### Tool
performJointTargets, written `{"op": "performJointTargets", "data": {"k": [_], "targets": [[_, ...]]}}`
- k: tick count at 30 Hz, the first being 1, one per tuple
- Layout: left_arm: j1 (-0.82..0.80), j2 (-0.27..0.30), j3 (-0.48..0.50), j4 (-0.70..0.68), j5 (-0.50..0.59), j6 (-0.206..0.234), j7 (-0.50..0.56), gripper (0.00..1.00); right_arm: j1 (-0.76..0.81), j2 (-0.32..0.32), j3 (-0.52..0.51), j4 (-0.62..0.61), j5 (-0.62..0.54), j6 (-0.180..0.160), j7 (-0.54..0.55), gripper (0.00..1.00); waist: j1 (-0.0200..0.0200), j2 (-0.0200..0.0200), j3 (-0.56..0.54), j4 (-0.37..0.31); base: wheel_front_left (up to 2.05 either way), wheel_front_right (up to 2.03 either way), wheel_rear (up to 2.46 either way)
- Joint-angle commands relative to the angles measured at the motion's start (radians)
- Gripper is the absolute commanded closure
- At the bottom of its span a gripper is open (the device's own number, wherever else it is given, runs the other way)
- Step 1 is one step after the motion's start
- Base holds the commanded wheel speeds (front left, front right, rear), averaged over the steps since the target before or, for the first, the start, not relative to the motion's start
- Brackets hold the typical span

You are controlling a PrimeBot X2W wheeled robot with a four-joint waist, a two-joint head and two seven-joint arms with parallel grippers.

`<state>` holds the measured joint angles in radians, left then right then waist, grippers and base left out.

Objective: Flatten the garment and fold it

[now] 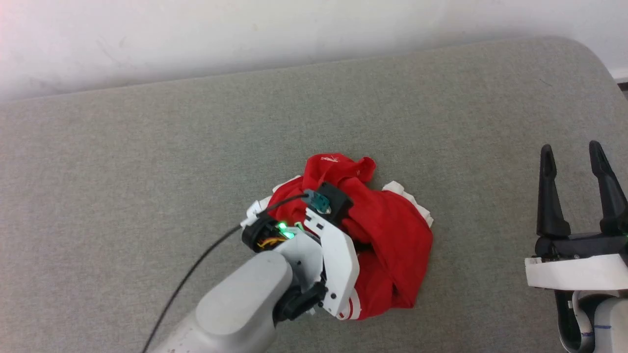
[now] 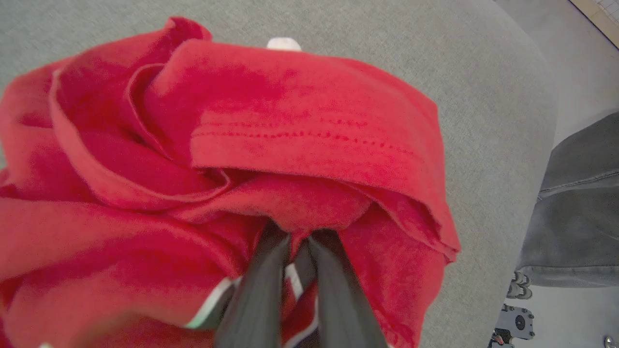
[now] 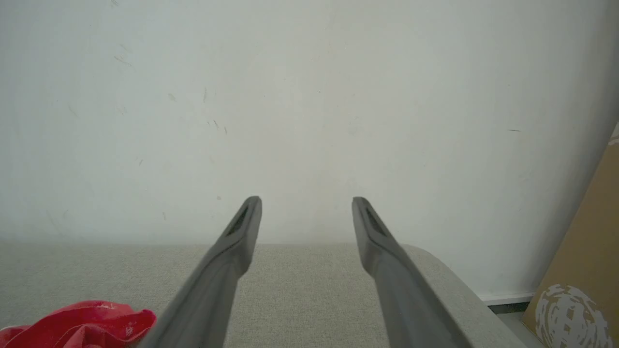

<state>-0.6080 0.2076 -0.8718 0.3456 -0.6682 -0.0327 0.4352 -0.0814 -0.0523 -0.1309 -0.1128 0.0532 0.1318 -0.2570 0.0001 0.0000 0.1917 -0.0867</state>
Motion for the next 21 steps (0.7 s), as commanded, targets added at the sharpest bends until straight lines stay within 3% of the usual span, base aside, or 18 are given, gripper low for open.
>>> {"op": "performJointTargets", "data": {"k": [1, 3, 4, 5, 6, 10, 14, 18, 21], "targets": [[0.006, -0.021, 0.0, 0.032, 0.004, 0.006, -0.03, 1.0, -0.014, 0.002, 0.002, 0.004, 0.004, -0.001, -0.005, 0.0, -0.0001, 0.0, 0.014, -0.012, 0.0, 0.0, 0.0], [0.004, -0.041, 0.0, 0.072, 0.008, 0.003, -0.066, 1.0, -0.015, 0.002, 0.0, 0.01, 0.0, -0.001, -0.005, 0.0, -0.0001, 0.0, 0.012, -0.005, 0.0, 0.0, 0.0], [-0.002, -0.049, 0.004, 0.085, 0.009, 0.003, -0.084, 0.78, -0.014, 0.002, -0.004, 0.012, -0.002, -0.001, -0.005, 0.0, -0.0001, 0.0, 0.008, 0.001, 0.0, 0.0, 0.0], [-0.011, -0.055, 0.006, 0.092, 0.013, -0.001, -0.103, 0.12, -0.012, 0.002, -0.007, 0.015, -0.005, -0.001, -0.005, 0.0, -0.0001, 0.0, 0.002, 0.009, 0.0, 0.0, 0.0], [-0.021, -0.059, 0.014, 0.095, 0.015, -0.001, -0.125, 0.0, -0.009, 0.002, -0.008, 0.019, -0.008, -0.001, -0.005, 0.0, -0.0001, 0.0, -0.005, 0.016, 0.0, 0.0, 0.0], [-0.045, -0.051, 0.054, 0.064, 0.012, 0.002, -0.194, 0.0, 0.003, 0.002, -0.007, 0.023, -0.014, -0.001, -0.005, 0.0, -0.0001, 0.0, -0.035, 0.049, 0.0, 0.0, 0.0], [-0.027, -0.002, 0.114, -0.041, -0.022, 0.019, -0.22, 0.0, 0.014, 0.002, -0.013, 0.022, -0.021, -0.001, -0.005, 0.0, -0.0001, 0.0, -0.061, 0.084, 0.0, 0.0, 0.0], [0.032, 0.09, 0.213, -0.197, -0.036, 0.084, -0.286, 0.0, 0.022, 0.002, -0.019, 0.018, -0.022, -0.001, -0.005, 0.0, -0.0001, 0.0, -0.074, 0.106, 0.0, 0.0, 0.0], [0.111, 0.148, 0.316, -0.307, -0.029, 0.163, -0.401, 0.0, 0.03, 0.002, -0.02, 0.015, -0.019, -0.001, -0.005, 0.0, -0.0001, 0.0, -0.074, 0.116, 0.0, 0.0, 0.0]]}}
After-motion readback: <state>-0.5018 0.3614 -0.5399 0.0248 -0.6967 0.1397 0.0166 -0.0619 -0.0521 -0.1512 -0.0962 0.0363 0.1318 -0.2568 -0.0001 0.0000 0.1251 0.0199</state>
